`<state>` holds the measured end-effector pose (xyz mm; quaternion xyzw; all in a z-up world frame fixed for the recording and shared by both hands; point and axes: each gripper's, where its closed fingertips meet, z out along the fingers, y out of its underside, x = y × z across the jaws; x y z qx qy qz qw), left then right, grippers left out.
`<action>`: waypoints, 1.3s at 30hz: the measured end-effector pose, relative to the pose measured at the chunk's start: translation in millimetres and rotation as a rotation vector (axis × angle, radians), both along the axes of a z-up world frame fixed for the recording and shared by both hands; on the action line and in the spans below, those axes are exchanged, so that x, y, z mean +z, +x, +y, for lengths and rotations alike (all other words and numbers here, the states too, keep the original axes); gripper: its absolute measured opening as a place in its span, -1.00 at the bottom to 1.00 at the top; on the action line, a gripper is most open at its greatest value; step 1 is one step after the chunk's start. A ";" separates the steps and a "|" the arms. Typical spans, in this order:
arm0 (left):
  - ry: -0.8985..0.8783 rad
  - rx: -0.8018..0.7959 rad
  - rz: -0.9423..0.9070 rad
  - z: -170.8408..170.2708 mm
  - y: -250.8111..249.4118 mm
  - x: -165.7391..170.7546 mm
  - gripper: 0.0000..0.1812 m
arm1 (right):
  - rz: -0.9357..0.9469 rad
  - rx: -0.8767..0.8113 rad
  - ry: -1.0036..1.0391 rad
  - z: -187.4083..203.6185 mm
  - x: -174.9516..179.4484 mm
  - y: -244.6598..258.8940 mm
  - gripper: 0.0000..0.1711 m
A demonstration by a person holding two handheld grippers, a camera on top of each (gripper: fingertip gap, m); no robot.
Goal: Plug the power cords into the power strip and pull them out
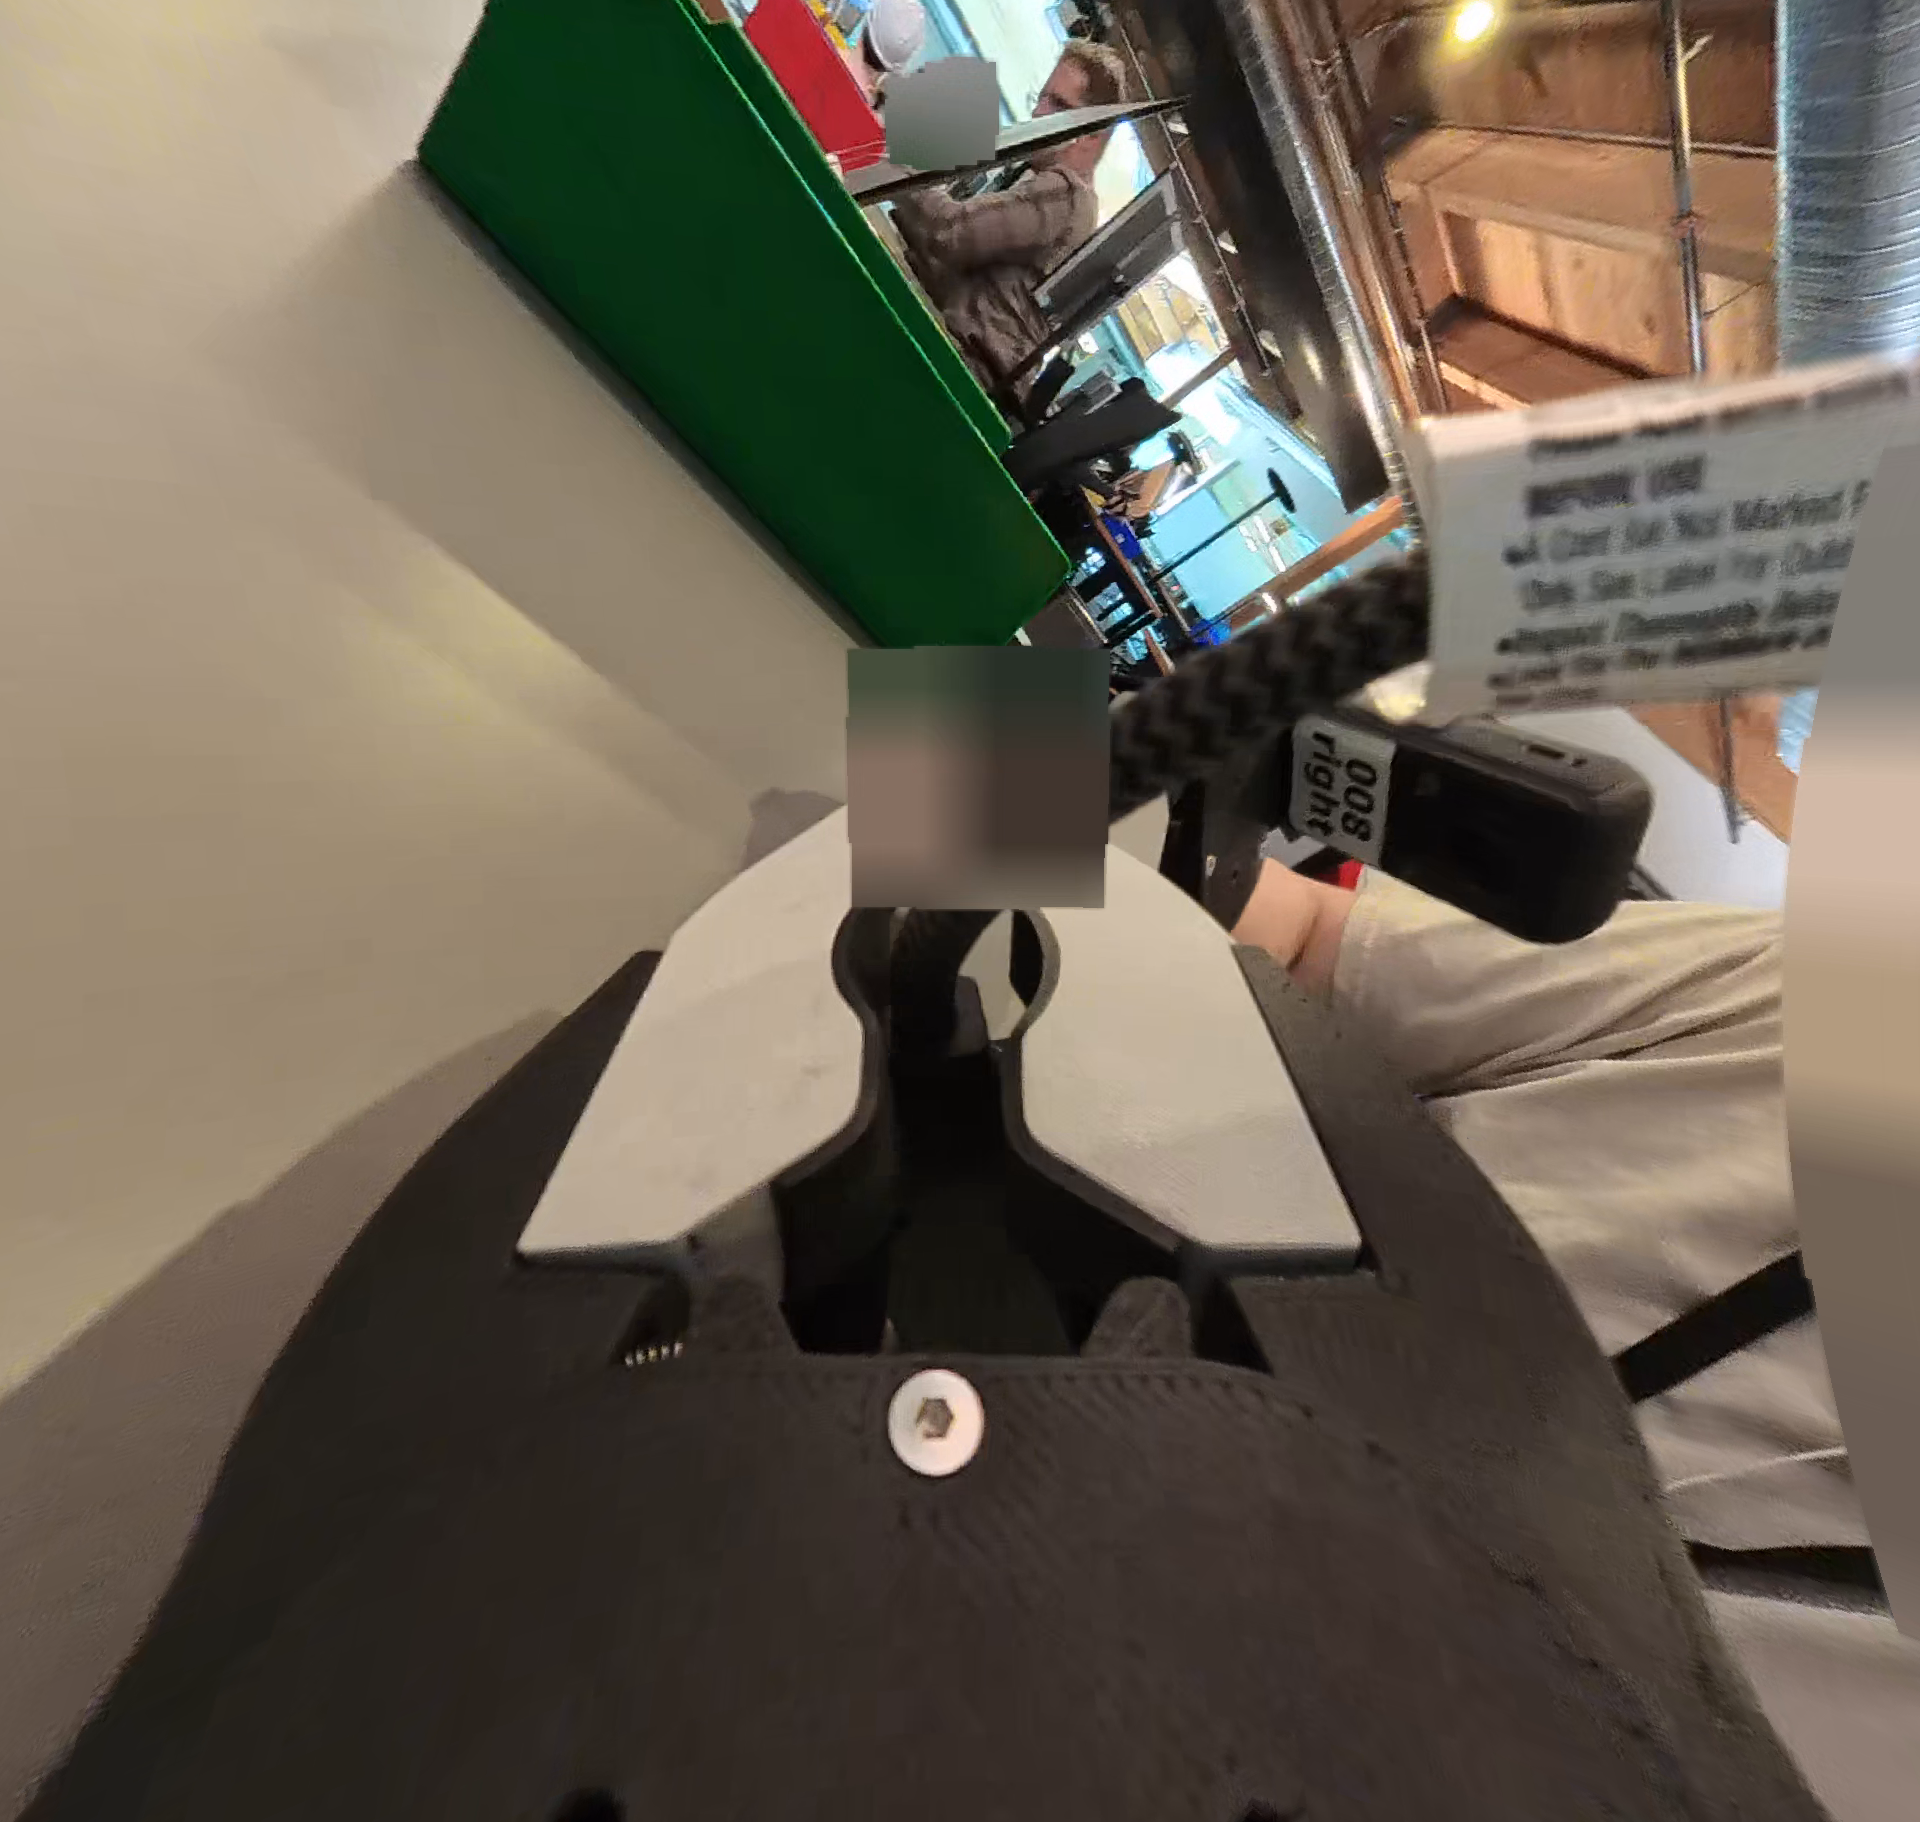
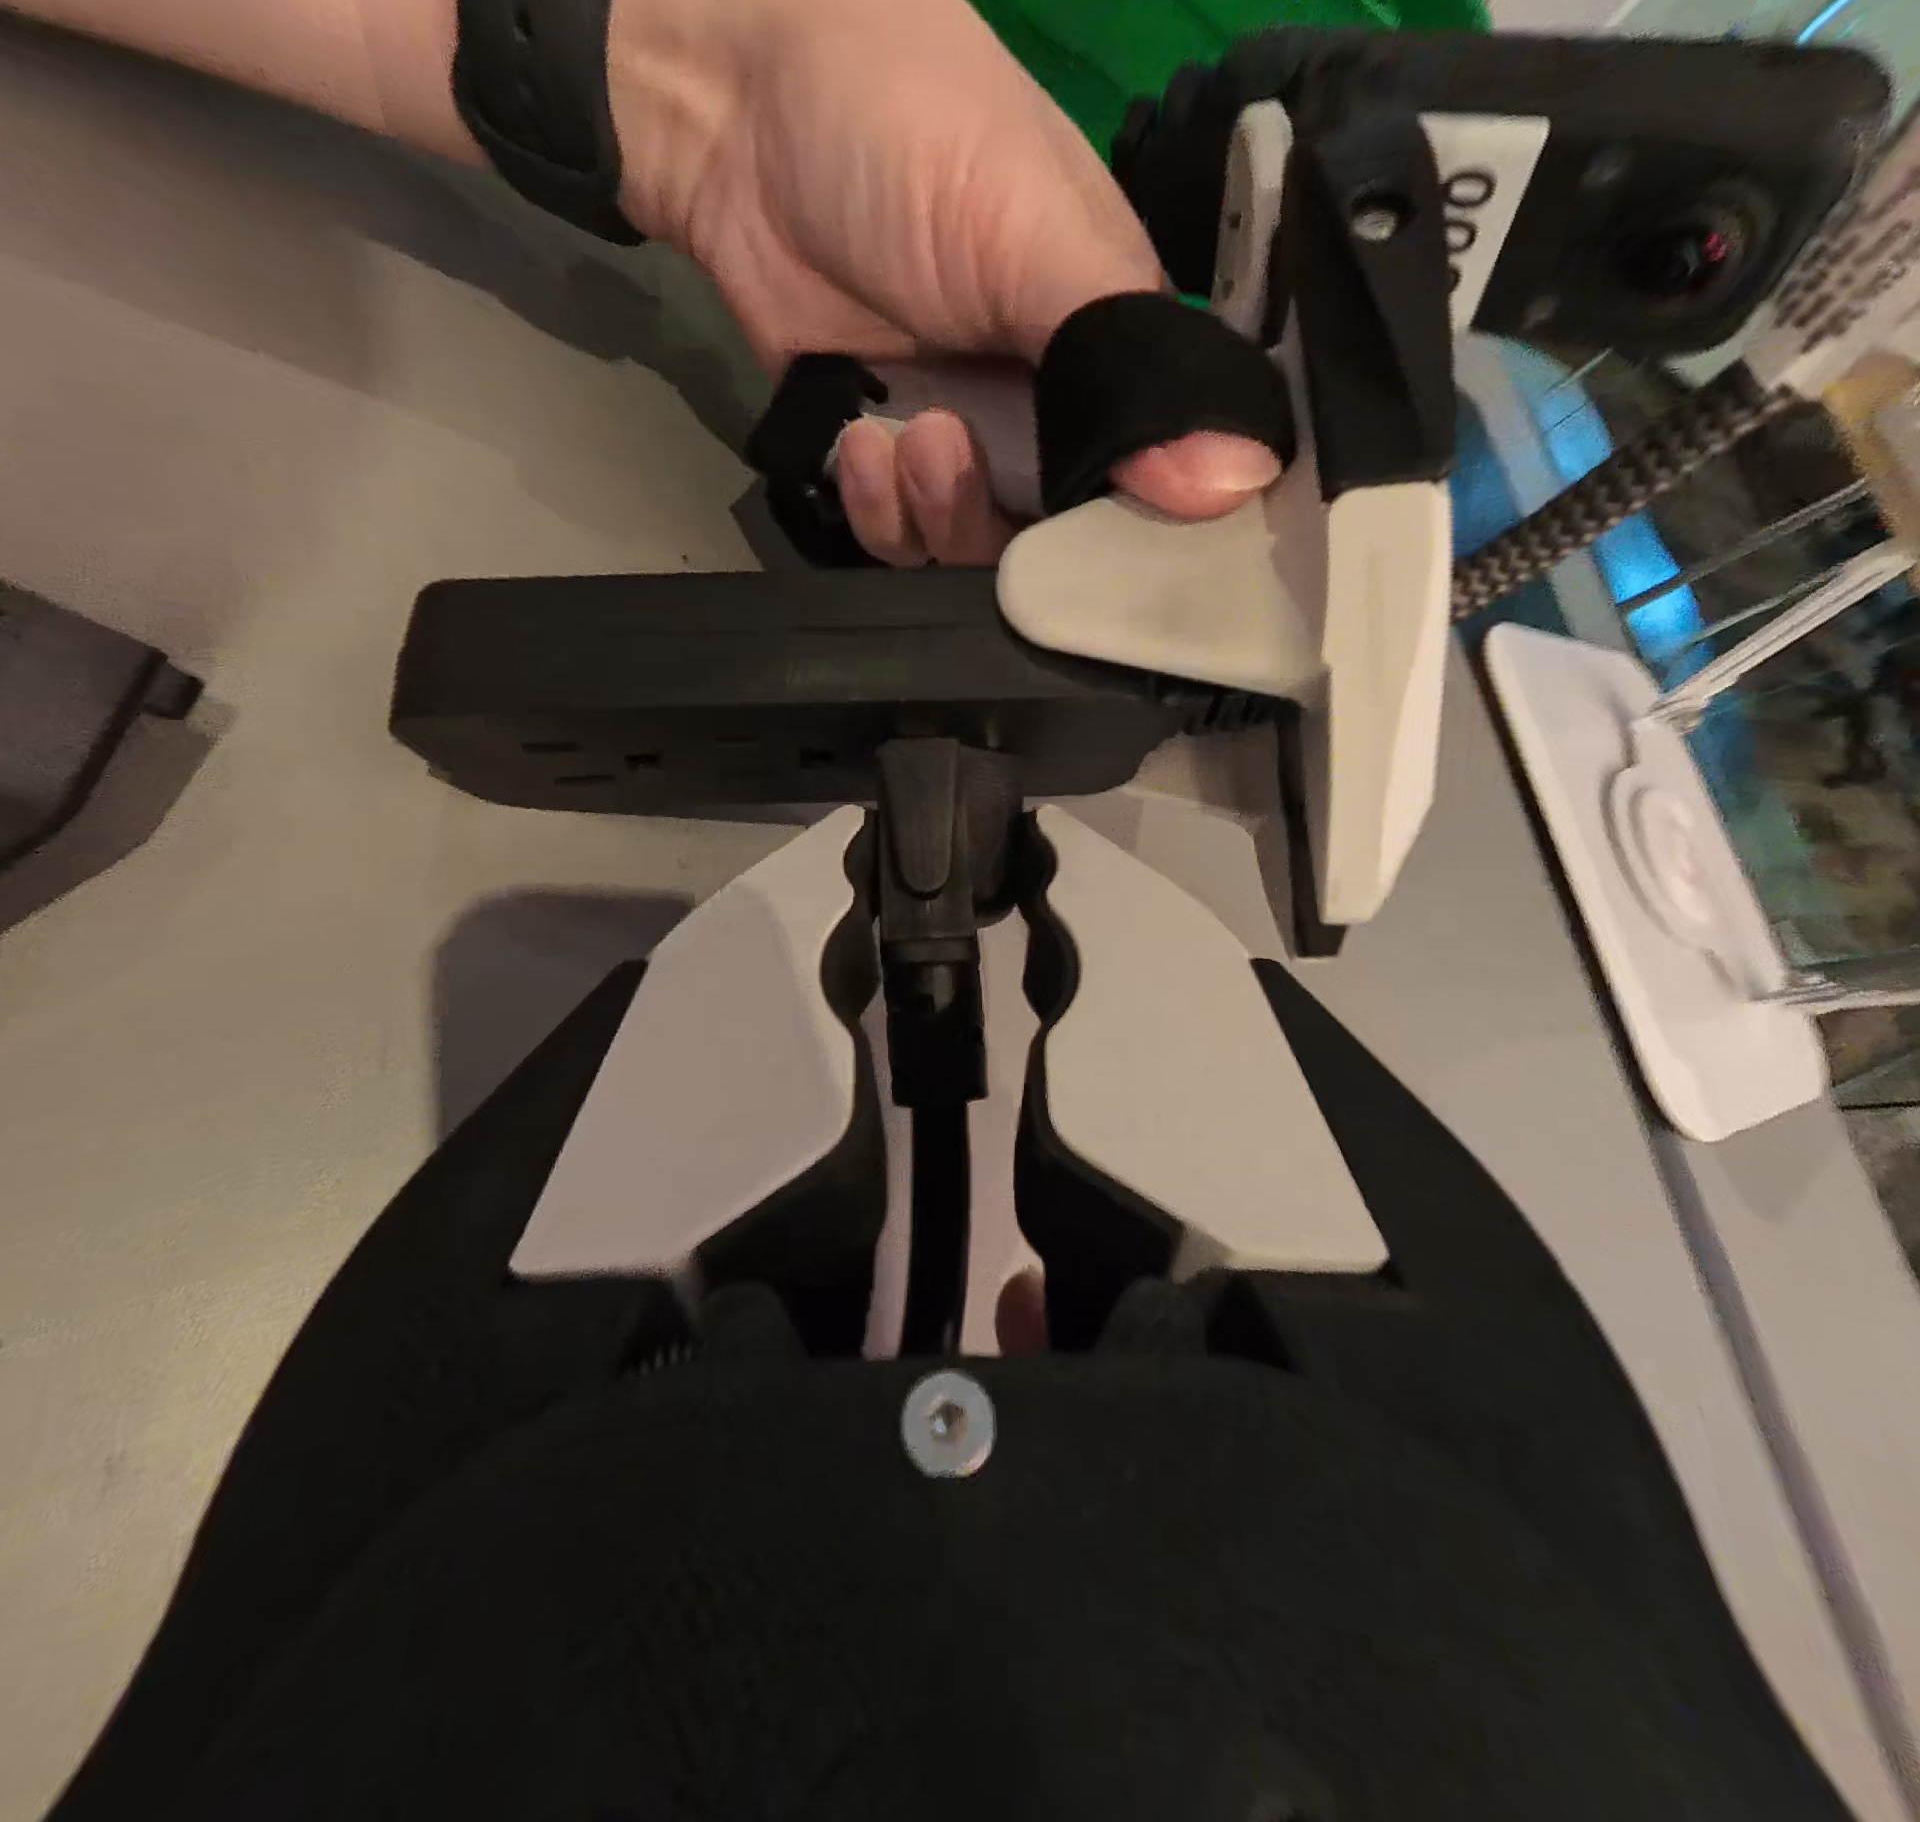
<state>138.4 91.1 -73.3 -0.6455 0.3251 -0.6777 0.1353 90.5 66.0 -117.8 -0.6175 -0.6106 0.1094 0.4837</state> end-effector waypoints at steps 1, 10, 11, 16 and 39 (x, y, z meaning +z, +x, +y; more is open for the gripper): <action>0.006 0.022 -0.001 3.3 -0.9 -0.7 -0.82 | 0.002 -0.014 -0.025 1.8 -1.1 -1.0 -0.71; 0.064 0.104 0.054 8.9 1.8 0.5 -0.83 | -0.154 -0.059 -0.091 15.8 -27.6 -12.4 -0.65; 0.058 0.115 0.044 10.5 0.7 2.7 -0.84 | -0.163 -0.059 -0.066 17.1 -26.5 -13.3 -0.65; 0.045 0.129 0.032 12.0 0.6 4.2 -0.84 | -0.236 -0.081 -0.080 17.3 -31.5 -12.1 -0.64; 0.187 0.231 0.010 26.7 -19.6 10.5 -0.93 | -0.108 -0.230 -0.081 34.7 -30.6 5.9 -0.75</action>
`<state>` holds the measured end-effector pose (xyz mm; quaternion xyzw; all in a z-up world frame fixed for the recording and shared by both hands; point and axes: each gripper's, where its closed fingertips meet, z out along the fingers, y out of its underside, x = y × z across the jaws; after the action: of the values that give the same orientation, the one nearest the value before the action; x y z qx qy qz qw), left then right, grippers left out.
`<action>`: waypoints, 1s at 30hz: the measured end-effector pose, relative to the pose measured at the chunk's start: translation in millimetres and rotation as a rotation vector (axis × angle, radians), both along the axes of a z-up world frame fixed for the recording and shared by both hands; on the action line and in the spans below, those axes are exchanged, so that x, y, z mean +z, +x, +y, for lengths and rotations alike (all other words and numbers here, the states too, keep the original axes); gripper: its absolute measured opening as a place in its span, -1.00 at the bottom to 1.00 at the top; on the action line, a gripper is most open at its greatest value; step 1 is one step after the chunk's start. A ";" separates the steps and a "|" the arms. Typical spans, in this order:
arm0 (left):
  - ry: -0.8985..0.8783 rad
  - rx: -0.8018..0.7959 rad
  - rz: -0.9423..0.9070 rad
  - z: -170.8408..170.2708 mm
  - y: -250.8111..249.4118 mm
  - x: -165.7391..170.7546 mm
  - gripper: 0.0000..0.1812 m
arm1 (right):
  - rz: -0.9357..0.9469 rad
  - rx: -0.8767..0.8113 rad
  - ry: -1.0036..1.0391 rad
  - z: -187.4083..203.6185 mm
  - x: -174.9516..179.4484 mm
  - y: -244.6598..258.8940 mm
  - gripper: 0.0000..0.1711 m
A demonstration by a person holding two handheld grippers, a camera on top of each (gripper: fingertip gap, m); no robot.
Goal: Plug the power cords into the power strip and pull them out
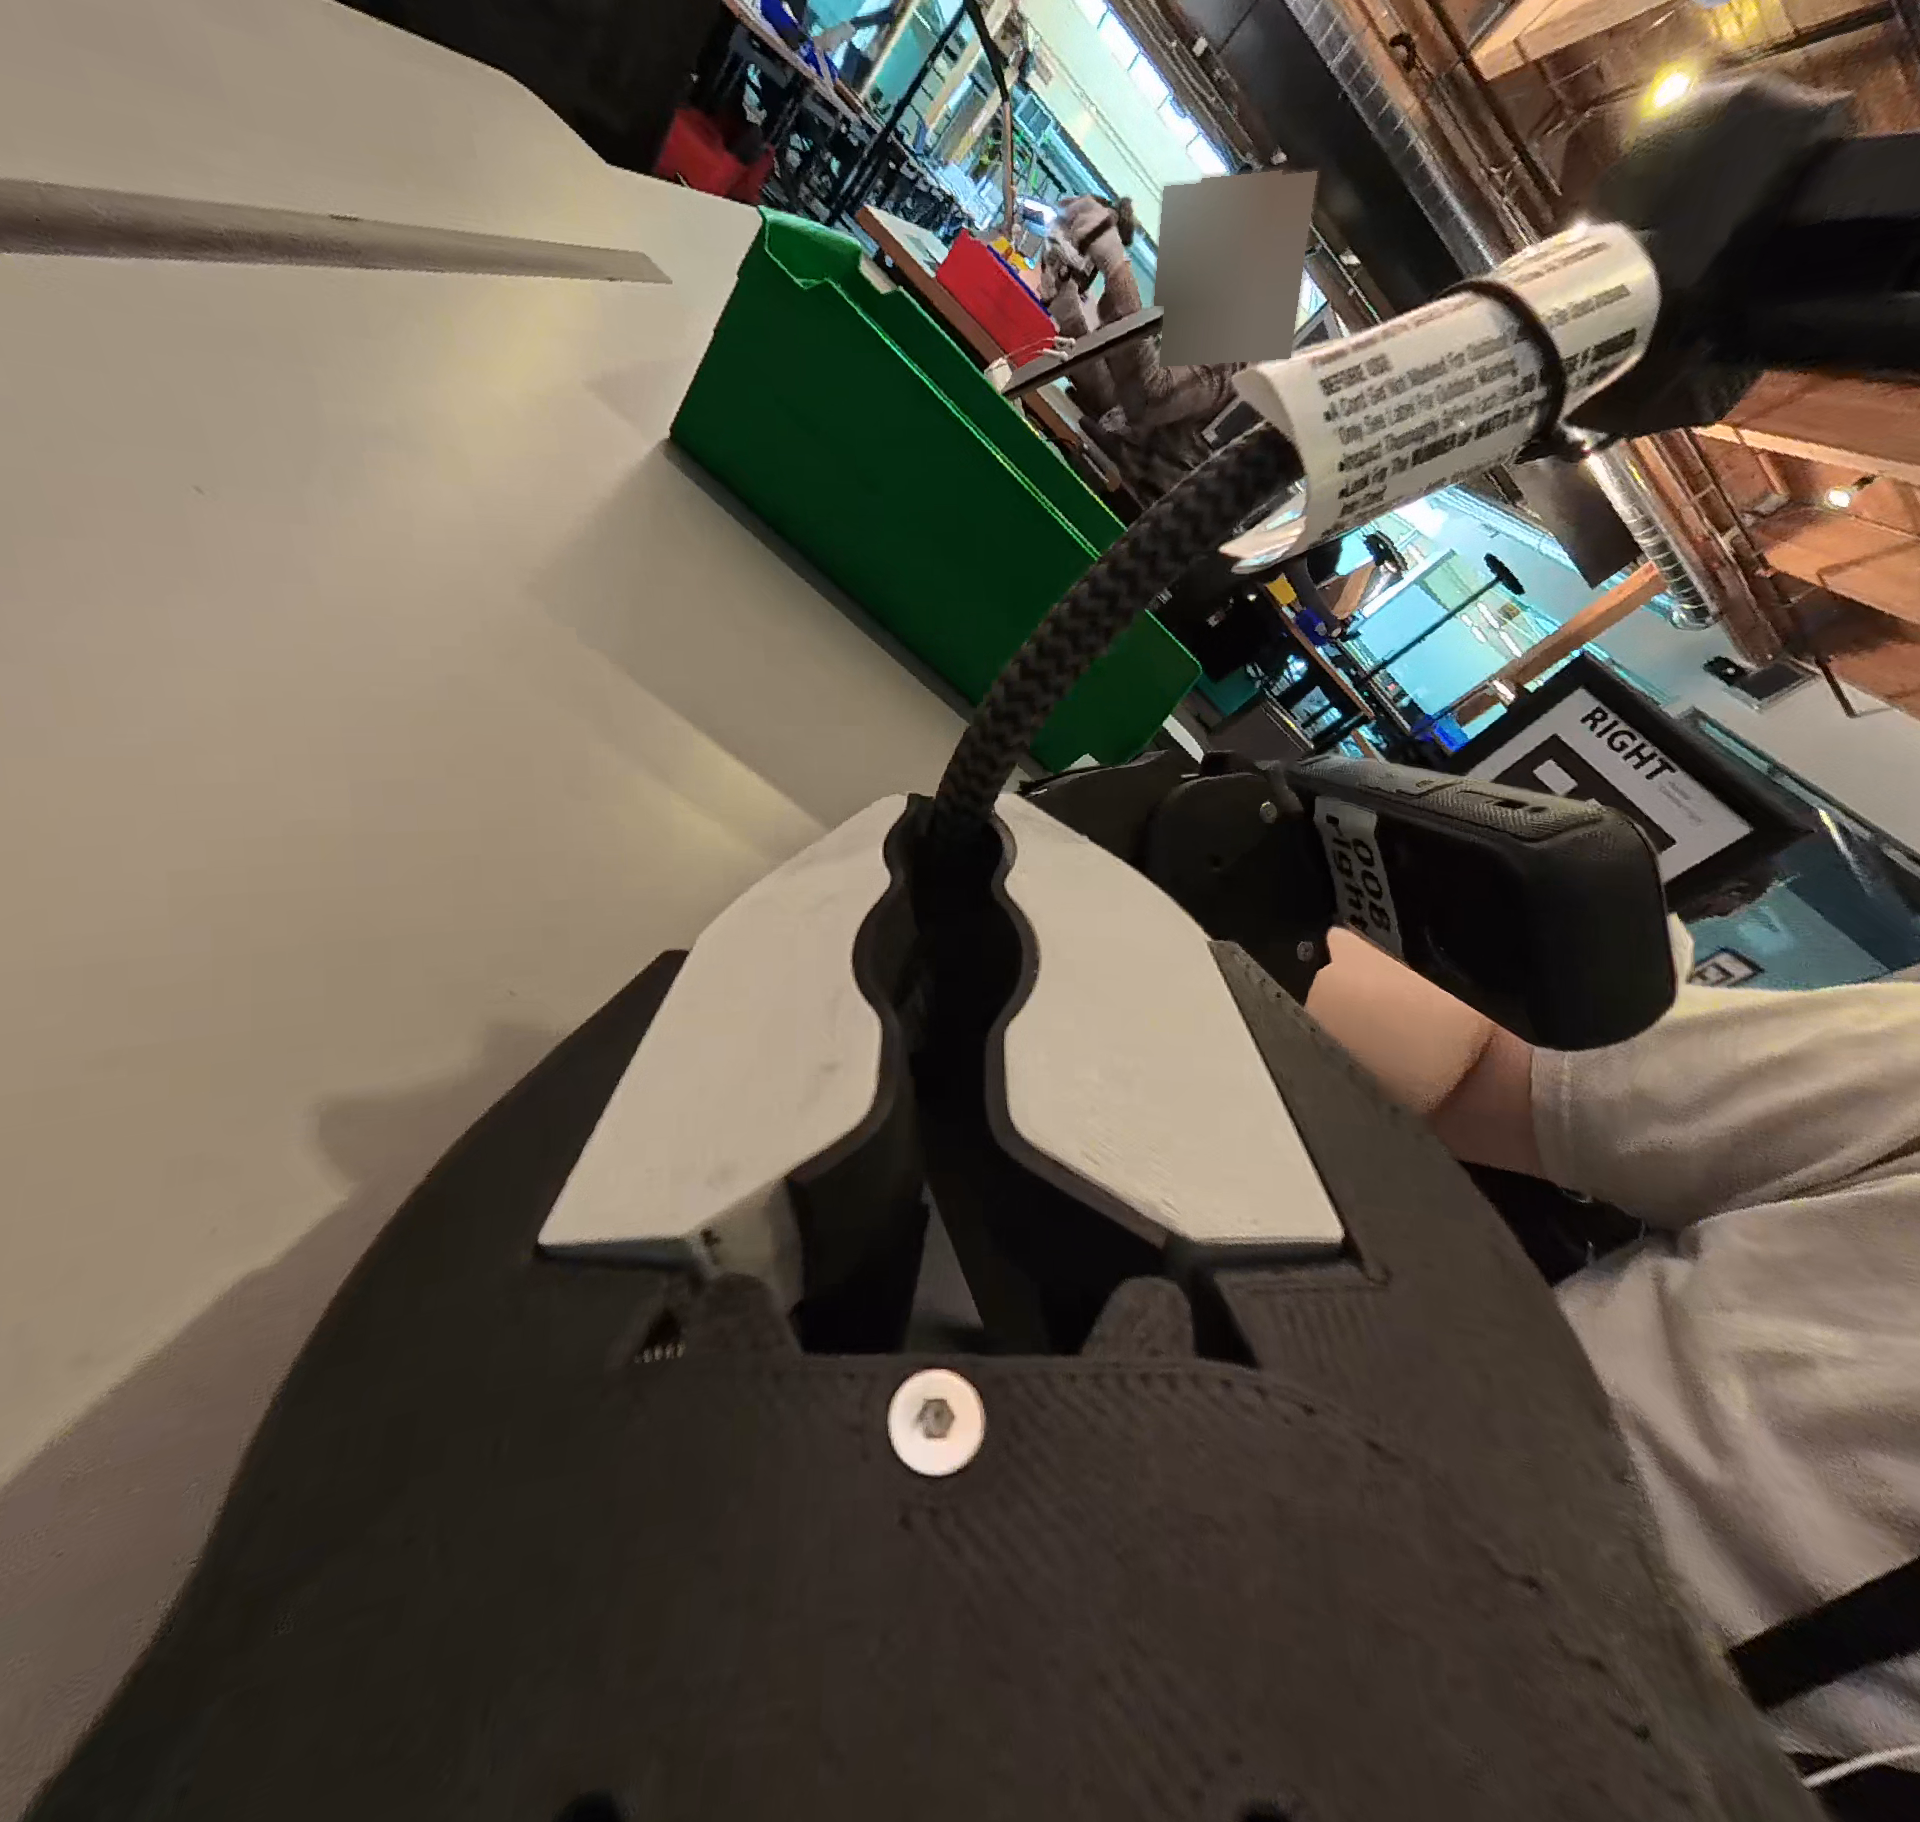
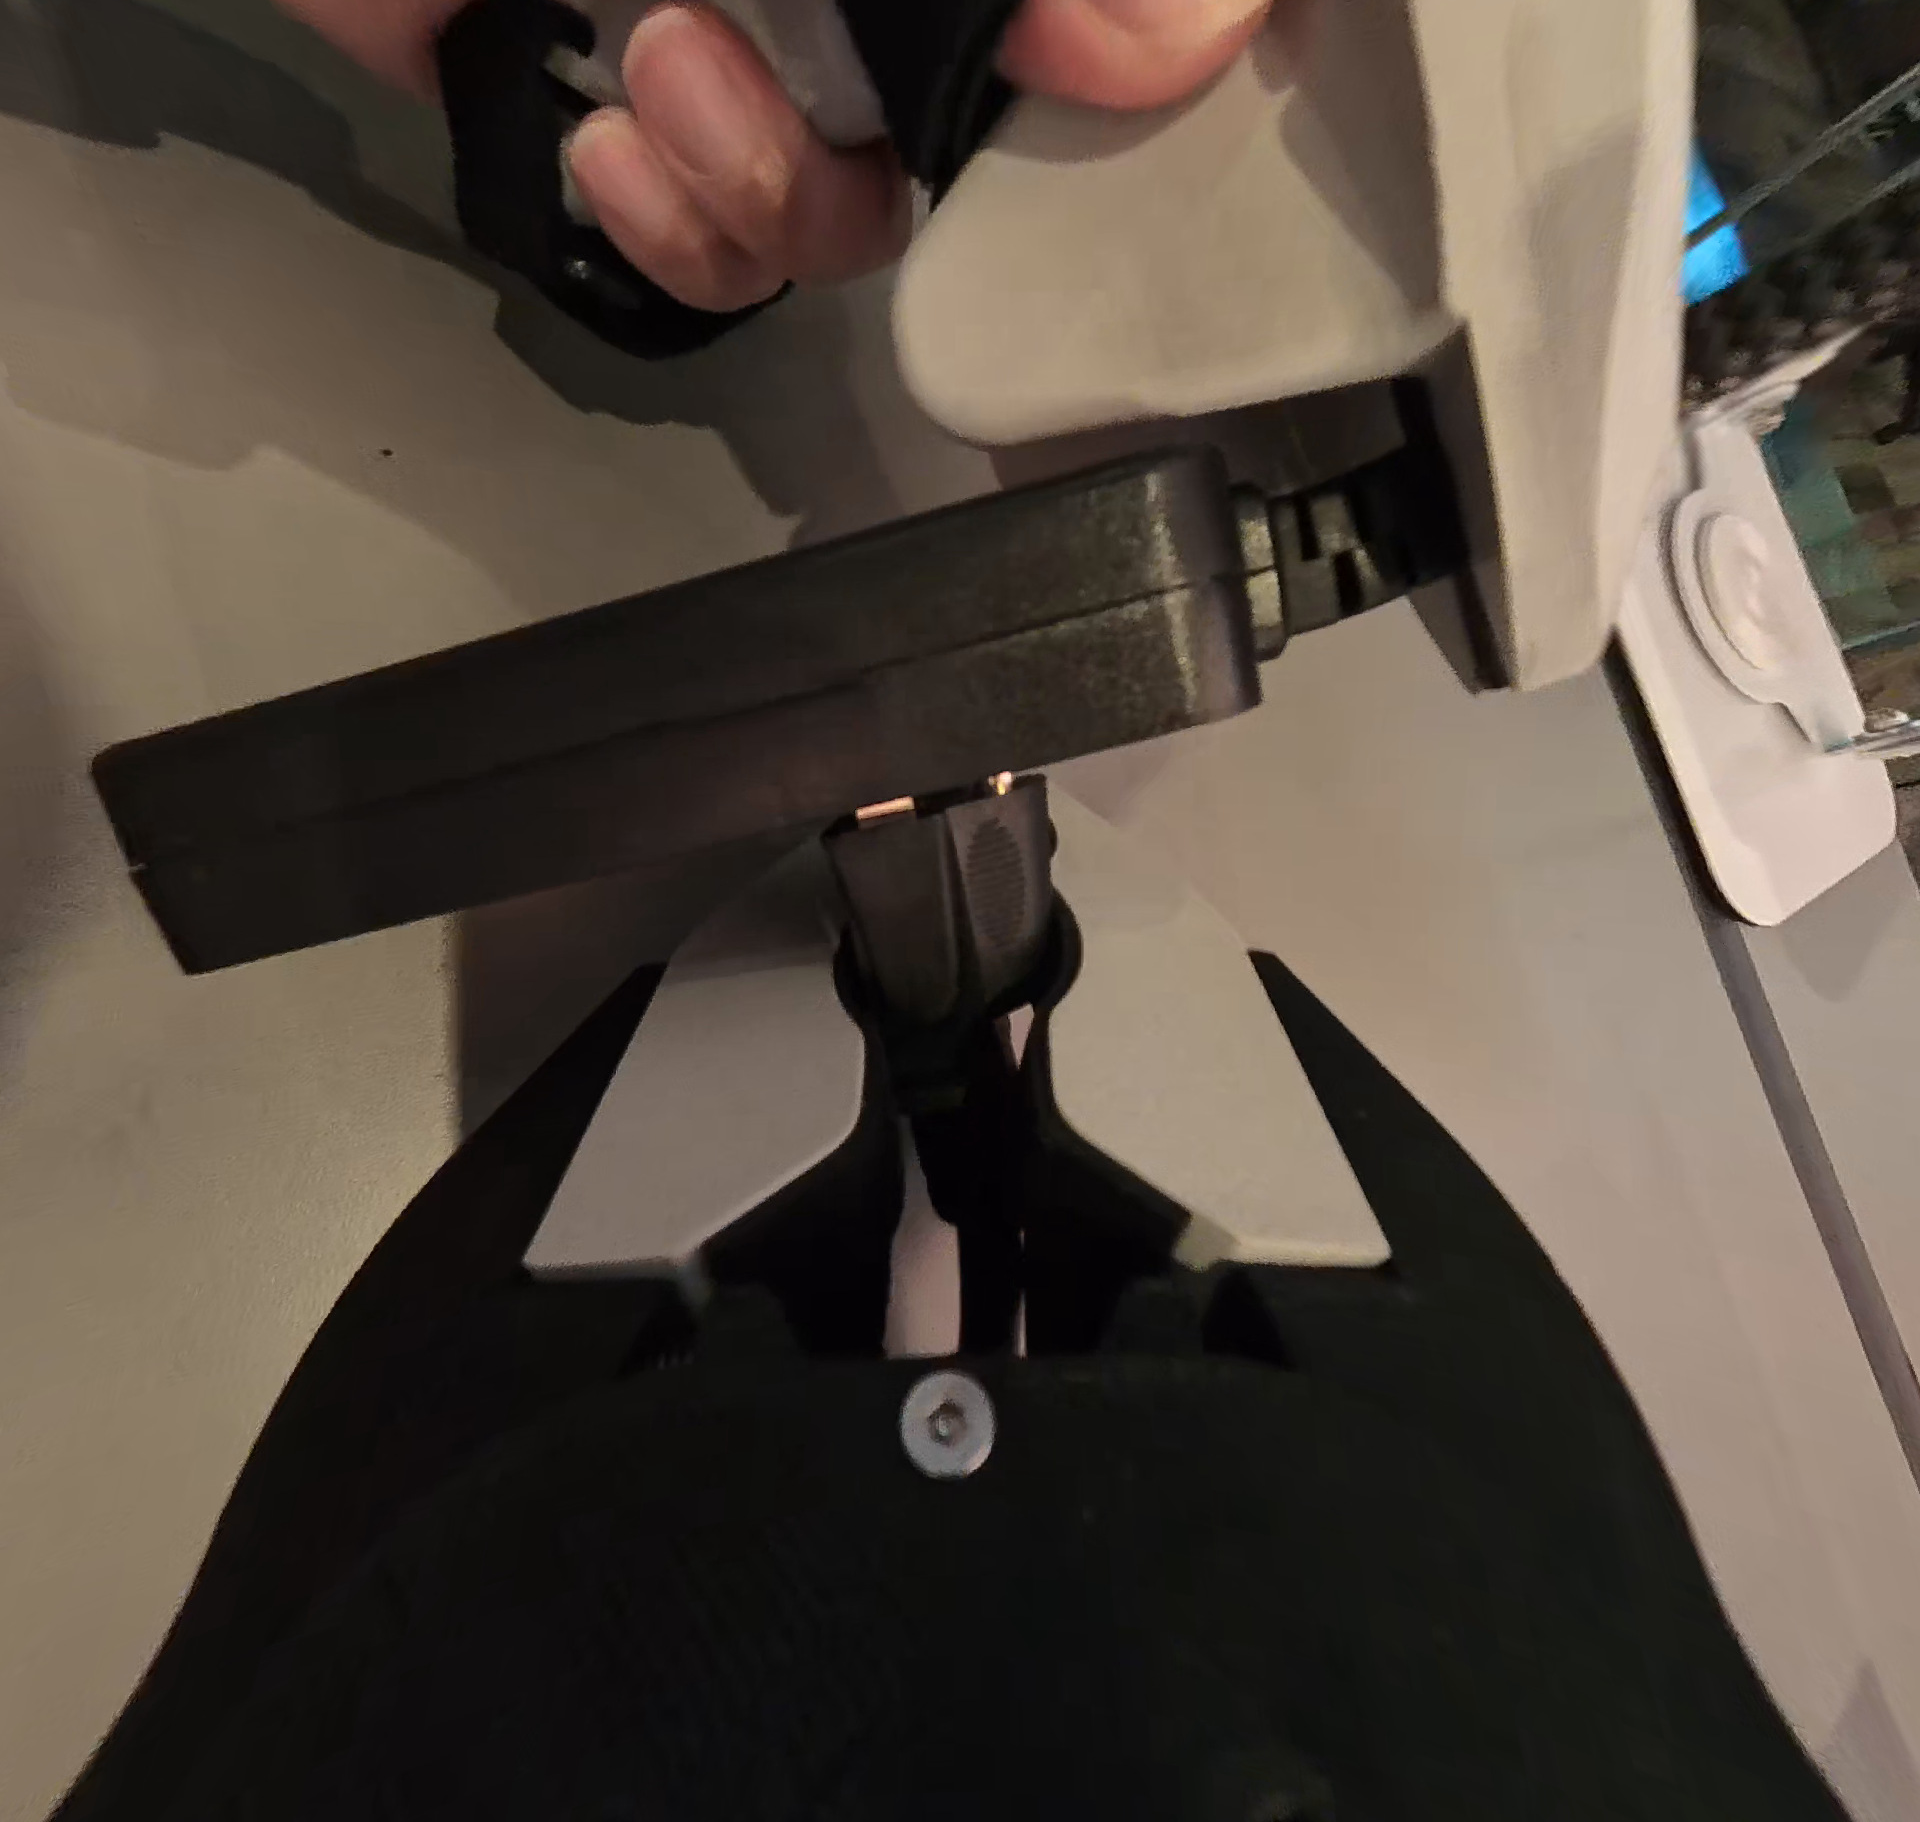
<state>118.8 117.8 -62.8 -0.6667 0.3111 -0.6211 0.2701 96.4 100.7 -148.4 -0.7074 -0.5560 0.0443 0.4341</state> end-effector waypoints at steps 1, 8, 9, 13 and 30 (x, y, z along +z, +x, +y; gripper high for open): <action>0.011 0.009 -0.002 -0.7 -0.1 0.9 -0.93 | 0.004 -0.005 0.010 0.1 0.6 0.3 -0.75; 0.085 0.046 -0.013 -7.3 -4.1 6.2 -0.93 | 0.033 0.000 0.023 -3.2 3.7 -0.2 -0.74; 0.077 0.046 -0.016 -7.7 -4.5 6.7 -0.93 | 0.035 0.000 0.020 -3.6 3.9 -0.1 -0.74; 0.100 0.050 -0.030 -11.8 -4.8 10.6 -0.93 | 0.053 0.001 0.012 -5.7 6.1 1.5 -0.74; 0.080 -0.185 0.350 -57.1 36.4 -52.5 -0.43 | 0.081 -0.301 0.040 24.4 27.7 60.3 -0.76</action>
<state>155.2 60.7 -115.2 -0.7218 0.4377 -0.5049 0.1802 156.7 125.1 -120.6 -0.7714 -0.4266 -0.0037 0.4721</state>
